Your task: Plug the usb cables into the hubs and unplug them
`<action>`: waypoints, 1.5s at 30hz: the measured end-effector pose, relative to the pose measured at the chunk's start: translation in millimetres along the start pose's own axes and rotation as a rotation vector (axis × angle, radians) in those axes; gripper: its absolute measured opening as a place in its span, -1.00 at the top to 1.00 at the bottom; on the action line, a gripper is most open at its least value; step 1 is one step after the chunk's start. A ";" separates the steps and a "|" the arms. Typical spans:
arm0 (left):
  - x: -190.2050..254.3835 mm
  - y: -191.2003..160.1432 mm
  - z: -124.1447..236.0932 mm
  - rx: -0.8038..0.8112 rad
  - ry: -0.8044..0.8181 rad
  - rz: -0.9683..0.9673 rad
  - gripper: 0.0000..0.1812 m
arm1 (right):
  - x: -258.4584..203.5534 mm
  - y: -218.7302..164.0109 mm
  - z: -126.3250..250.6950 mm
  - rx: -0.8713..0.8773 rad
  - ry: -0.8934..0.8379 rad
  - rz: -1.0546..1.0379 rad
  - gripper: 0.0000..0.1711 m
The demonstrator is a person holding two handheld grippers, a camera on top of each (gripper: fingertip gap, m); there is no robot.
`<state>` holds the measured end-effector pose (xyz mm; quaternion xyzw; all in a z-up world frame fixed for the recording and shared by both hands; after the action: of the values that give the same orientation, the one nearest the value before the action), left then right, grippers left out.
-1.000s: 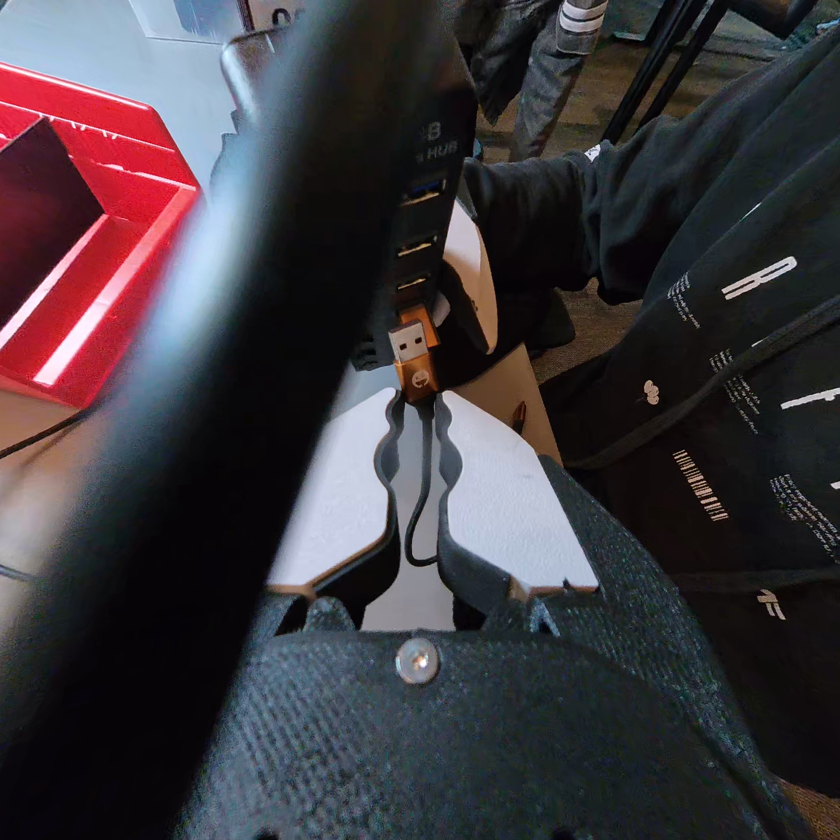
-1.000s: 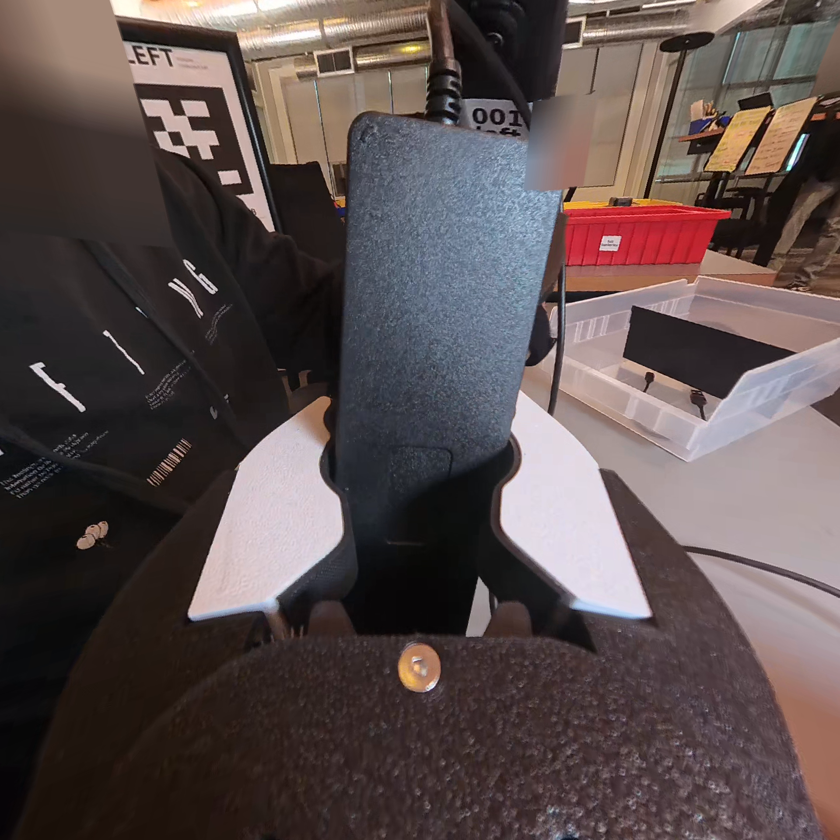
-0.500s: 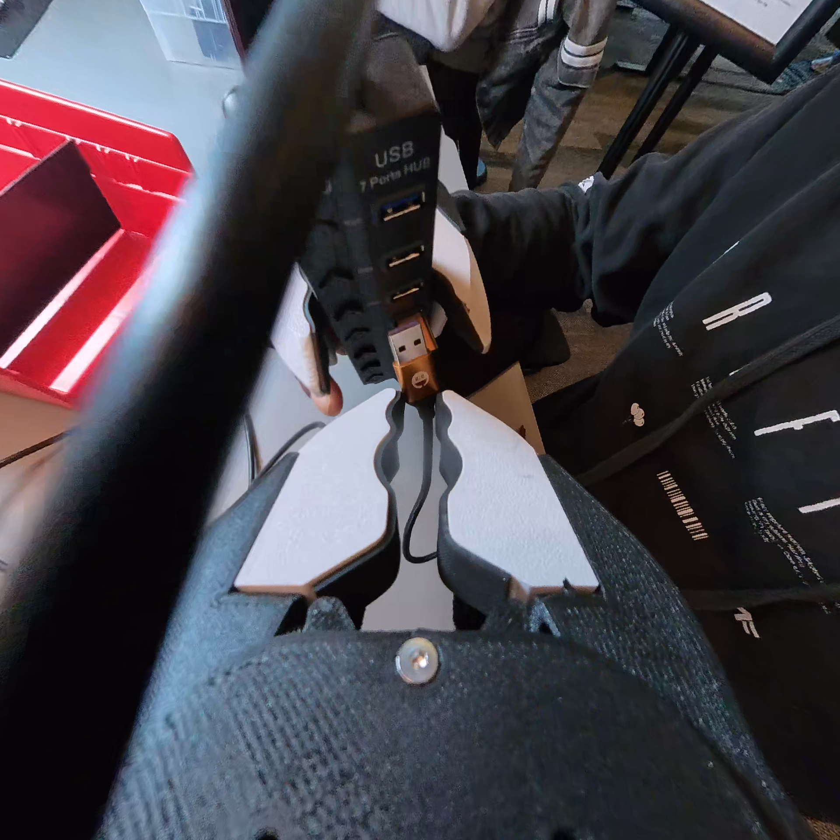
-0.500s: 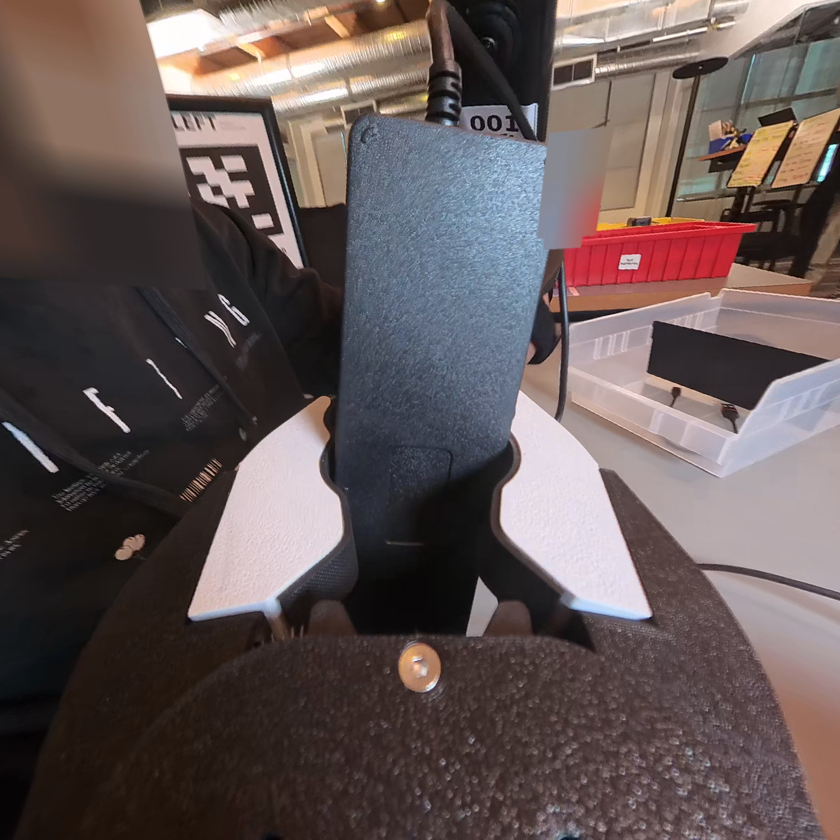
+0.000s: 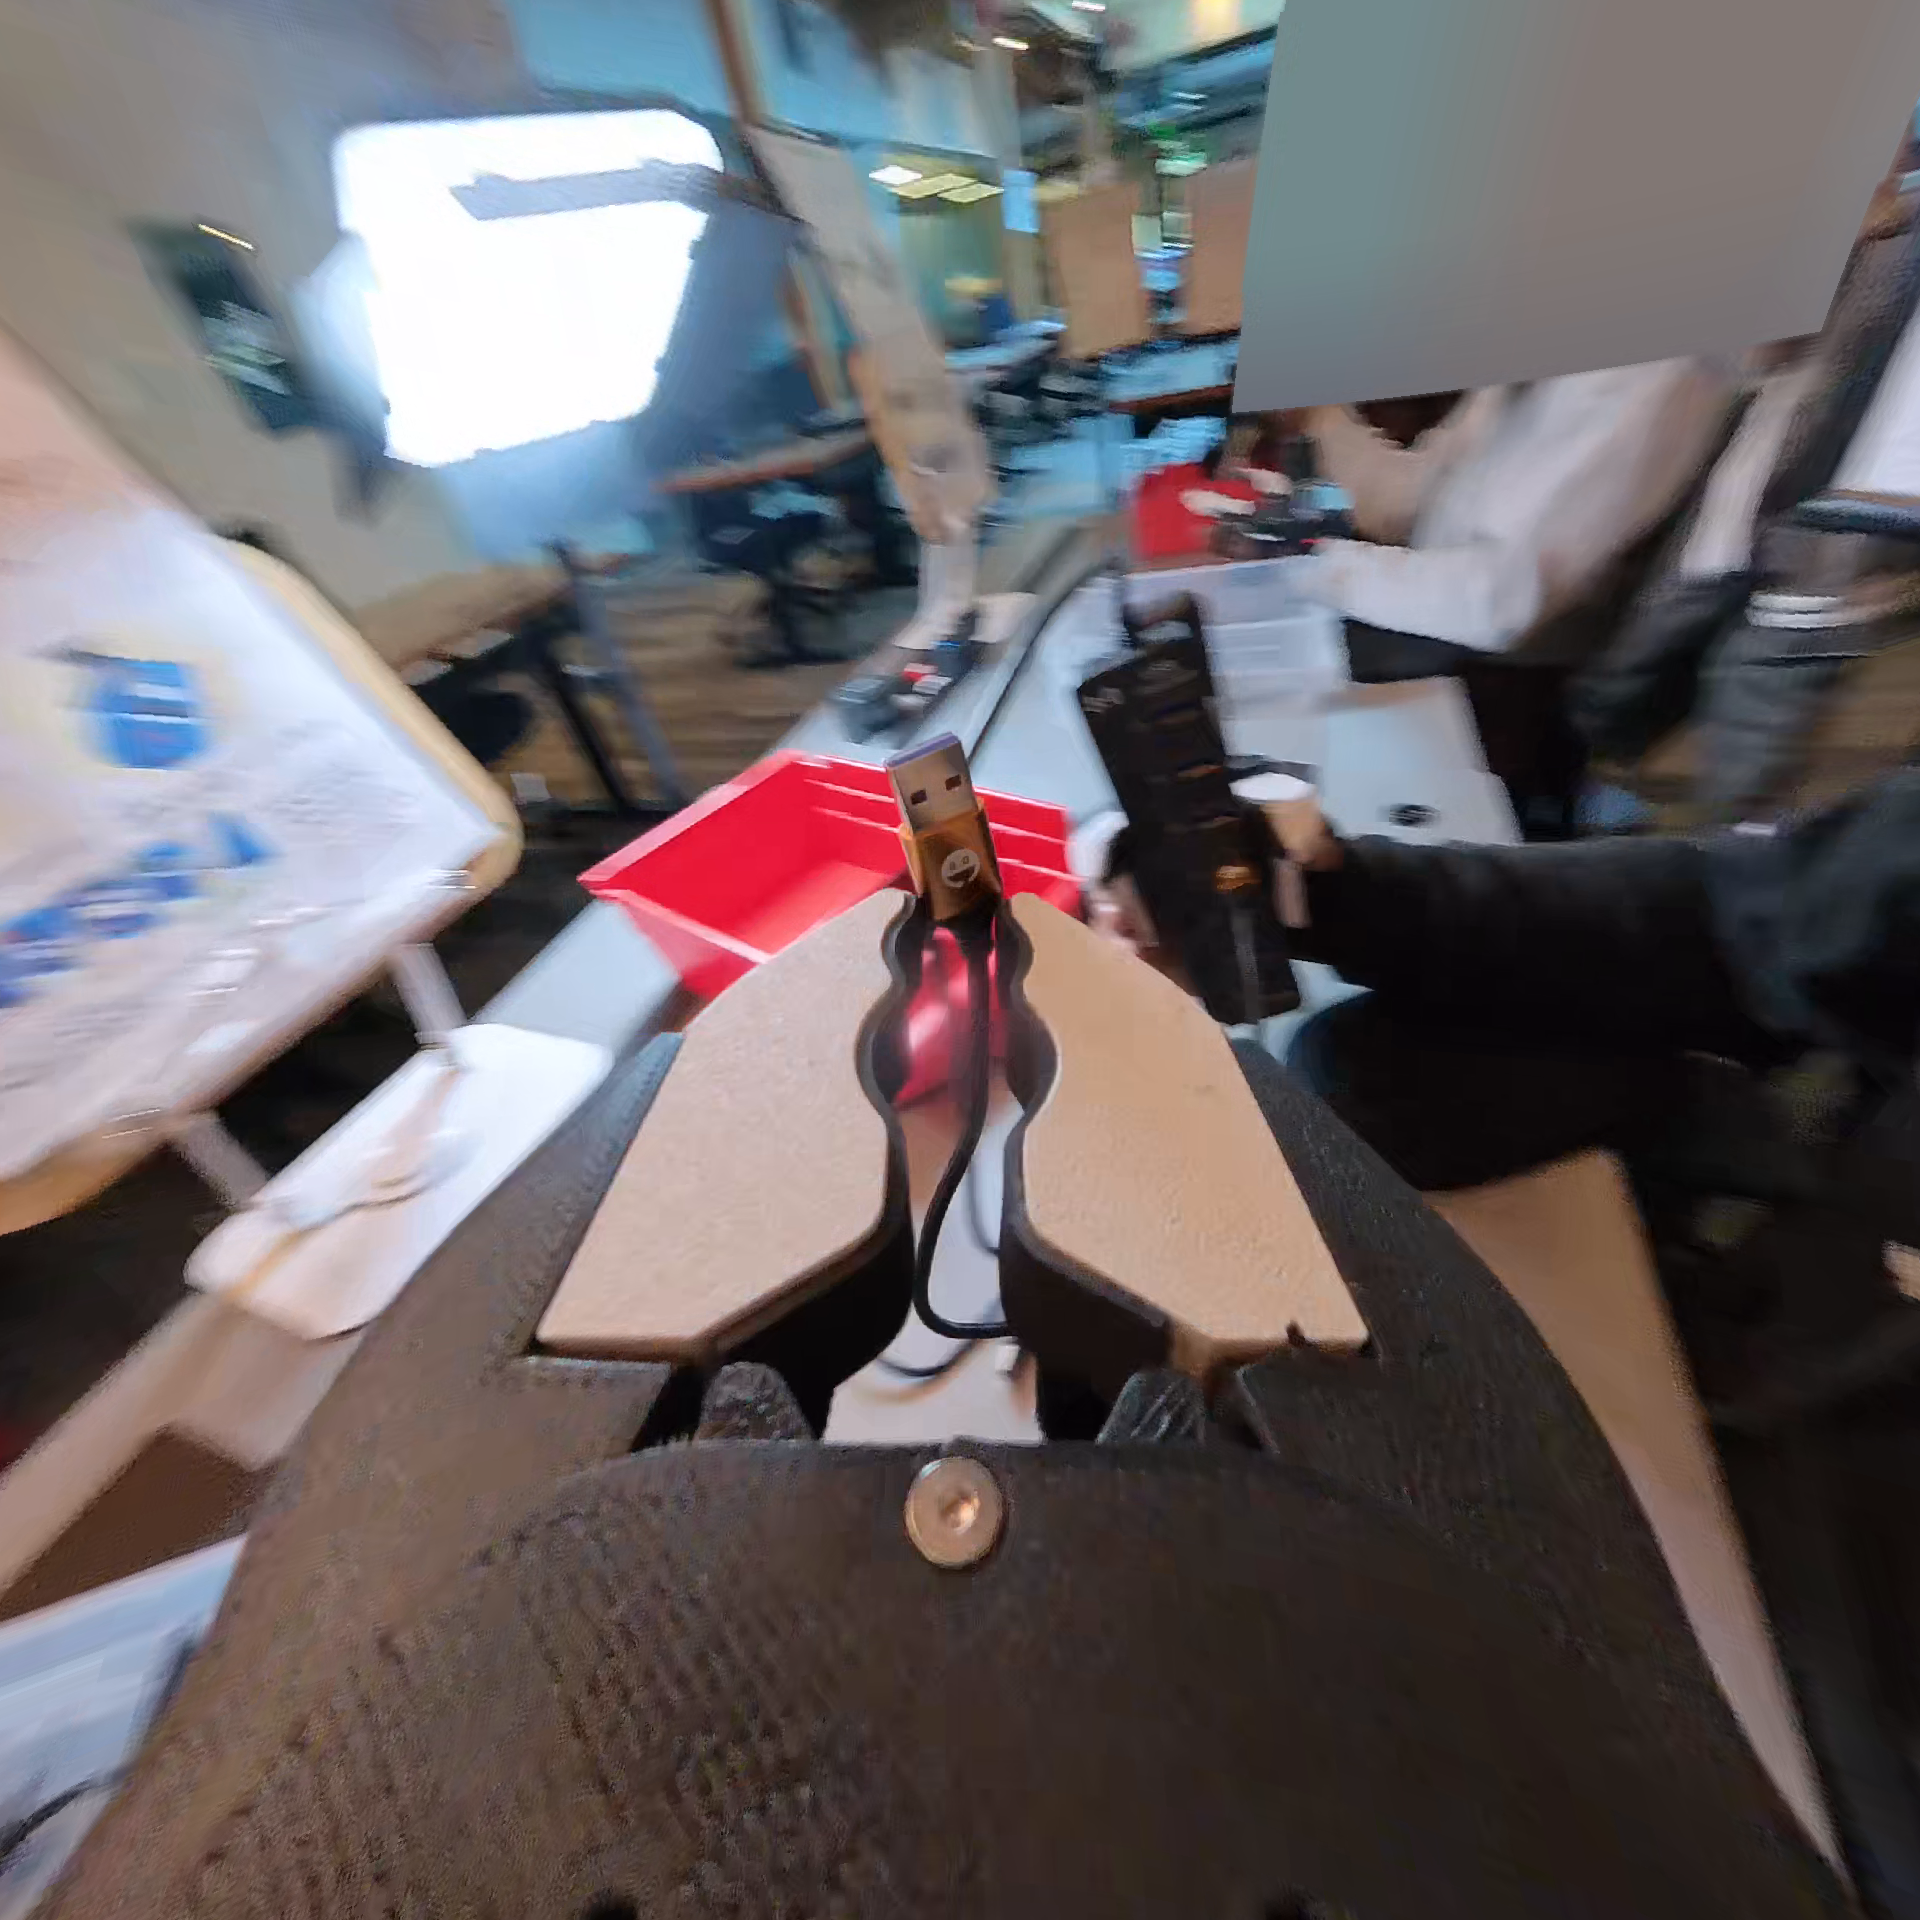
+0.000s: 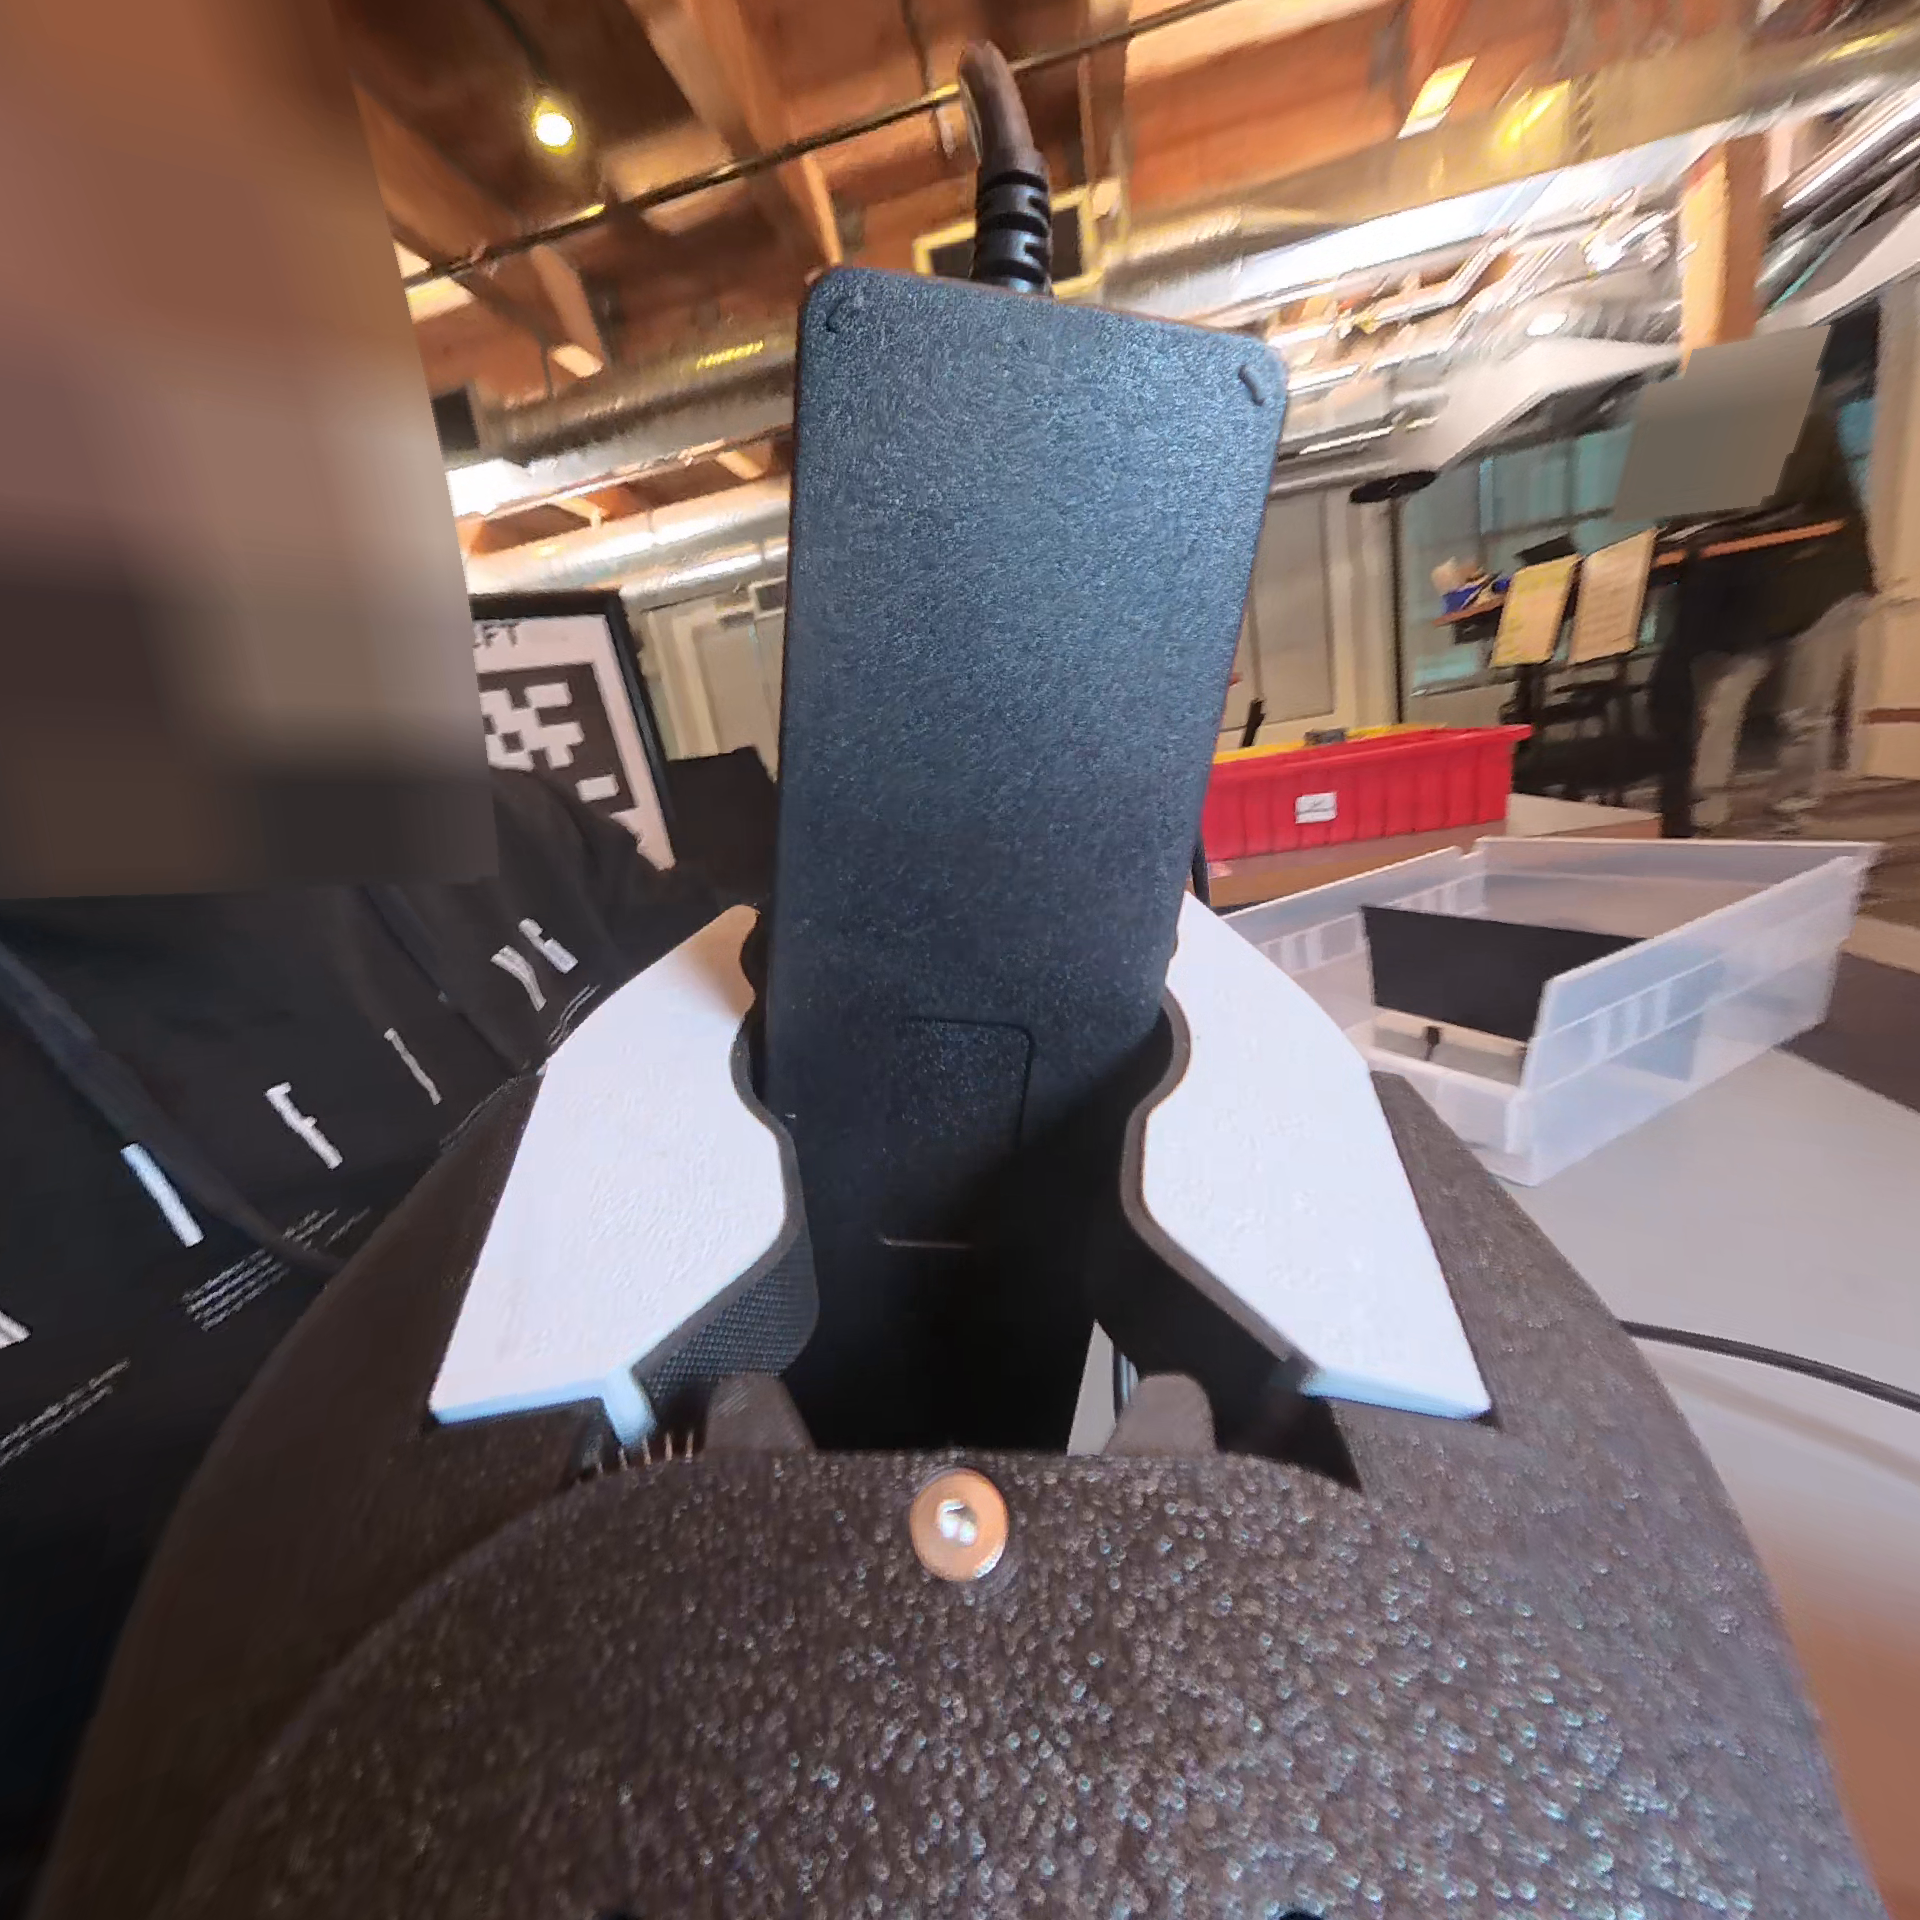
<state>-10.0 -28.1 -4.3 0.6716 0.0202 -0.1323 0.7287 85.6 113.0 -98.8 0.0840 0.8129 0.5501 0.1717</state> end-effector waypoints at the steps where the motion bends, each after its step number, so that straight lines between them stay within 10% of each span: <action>1: -6.1 2.5 9.0 0.007 0.078 -0.043 0.86 | 1.7 1.5 1.6 0.007 -0.012 0.003 0.23; 6: 13.2 -57.7 12.5 -0.189 0.240 -0.216 0.86 | 9.5 3.8 5.7 0.023 -0.062 0.006 0.23; 11: 66.5 -164.3 -11.2 -0.407 0.017 -0.035 0.86 | 14.2 2.6 6.0 0.024 -0.088 -0.001 0.23; 19: 115.4 -222.1 -24.9 -0.588 -0.308 0.130 0.90 | 19.0 2.3 9.7 0.019 -0.120 0.000 0.23; 33: 126.5 -254.7 -24.5 -0.912 -0.540 -0.041 0.86 | 19.8 9.7 18.5 0.042 -0.141 0.011 0.23; 45: 134.0 -253.4 -33.6 -0.830 -0.532 -0.093 0.92 | 21.2 10.0 18.6 0.040 -0.146 0.012 0.24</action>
<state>68.4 -33.2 -282.0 0.2658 -0.0856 -0.3122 0.9080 72.4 139.8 -99.8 0.1323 0.8085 0.5271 0.2256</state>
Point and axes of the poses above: each gripper's, where its closed fingertips meet, z back along the fingers, y out of its top, x = y × z across the jaws, the point moved 2 cm from there along z, back along the fingers, and after that the axes turned 1 degree about -z, right-handed, at the moved point
